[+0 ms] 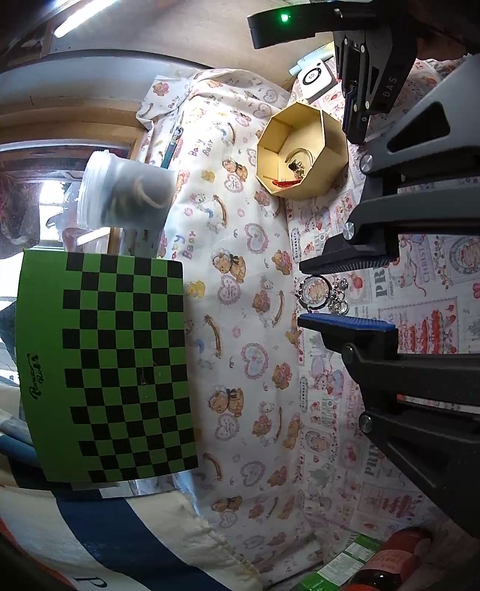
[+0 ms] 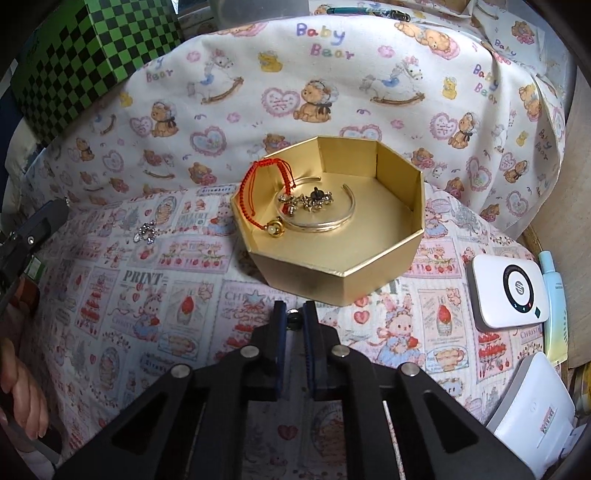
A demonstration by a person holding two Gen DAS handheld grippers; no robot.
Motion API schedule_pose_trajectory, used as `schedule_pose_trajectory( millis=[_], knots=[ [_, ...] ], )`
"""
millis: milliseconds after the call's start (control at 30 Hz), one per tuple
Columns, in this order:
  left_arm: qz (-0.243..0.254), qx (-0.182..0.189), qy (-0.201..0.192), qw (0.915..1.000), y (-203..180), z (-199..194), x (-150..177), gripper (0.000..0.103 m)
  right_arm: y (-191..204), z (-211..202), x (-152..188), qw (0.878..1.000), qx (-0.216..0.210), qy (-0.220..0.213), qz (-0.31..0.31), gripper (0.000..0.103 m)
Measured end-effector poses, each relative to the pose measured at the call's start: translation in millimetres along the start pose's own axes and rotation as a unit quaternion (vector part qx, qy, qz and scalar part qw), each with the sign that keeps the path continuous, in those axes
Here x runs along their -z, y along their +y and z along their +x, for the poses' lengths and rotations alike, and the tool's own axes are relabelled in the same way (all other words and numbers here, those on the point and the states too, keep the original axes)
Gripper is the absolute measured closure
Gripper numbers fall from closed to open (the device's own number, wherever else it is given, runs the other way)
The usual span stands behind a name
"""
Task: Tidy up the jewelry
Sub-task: 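Carry the ring and charm over the gold box and open both tools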
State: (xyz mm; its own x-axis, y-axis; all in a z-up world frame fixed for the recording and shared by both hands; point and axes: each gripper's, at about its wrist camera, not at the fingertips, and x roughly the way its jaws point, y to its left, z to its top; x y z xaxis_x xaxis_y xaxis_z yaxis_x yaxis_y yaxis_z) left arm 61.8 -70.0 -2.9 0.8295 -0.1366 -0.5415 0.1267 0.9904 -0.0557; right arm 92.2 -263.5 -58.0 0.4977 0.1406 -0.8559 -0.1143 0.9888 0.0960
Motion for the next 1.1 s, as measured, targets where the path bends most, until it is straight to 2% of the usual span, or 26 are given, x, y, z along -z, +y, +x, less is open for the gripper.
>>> schedule_pose_trajectory(
  millis=[133,233,367,500,633,767,967,1100],
  knots=[
    [-0.001,0.008,-0.004,1.0,-1.0,-5.3,-1.9,0.083,-1.1,-12.8,-0.2,1.0,-0.02,-0.019,0.0,0.095],
    [0.001,0.028,-0.001,0.9996,-4.4,-9.7,-4.6,0.083,-2.8,-34.6,-1.5,0.997,-0.05,-0.065,-0.001,0.095],
    [0.013,0.074,0.023,0.9969,-22.0,-4.9,-15.6,0.083,-12.1,-62.9,-4.5,0.988,-0.064,-0.142,0.007,0.095],
    [0.019,0.141,0.074,0.9871,-52.6,17.1,-30.8,0.083,-29.6,-66.8,-12.8,0.982,-0.036,-0.182,0.036,0.095],
    [0.012,0.166,0.119,0.9789,-80.7,45.1,-37.8,0.083,-51.8,-62.9,-19.2,0.978,-0.032,-0.189,0.077,0.095],
    [0.022,0.178,0.146,0.9729,-100.4,64.3,-38.4,0.083,-68.4,-54.9,-22.6,0.977,-0.042,-0.179,0.108,0.095],
    [0.016,0.179,0.158,0.9709,-104.0,79.7,-33.9,0.082,-71.6,-51.1,-23.1,0.978,-0.054,-0.168,0.113,0.095],
    [0.015,0.187,0.149,0.9709,-101.1,80.8,-33.4,0.082,-69.6,-45.0,-24.8,0.979,-0.053,-0.162,0.112,0.095]
  ],
)
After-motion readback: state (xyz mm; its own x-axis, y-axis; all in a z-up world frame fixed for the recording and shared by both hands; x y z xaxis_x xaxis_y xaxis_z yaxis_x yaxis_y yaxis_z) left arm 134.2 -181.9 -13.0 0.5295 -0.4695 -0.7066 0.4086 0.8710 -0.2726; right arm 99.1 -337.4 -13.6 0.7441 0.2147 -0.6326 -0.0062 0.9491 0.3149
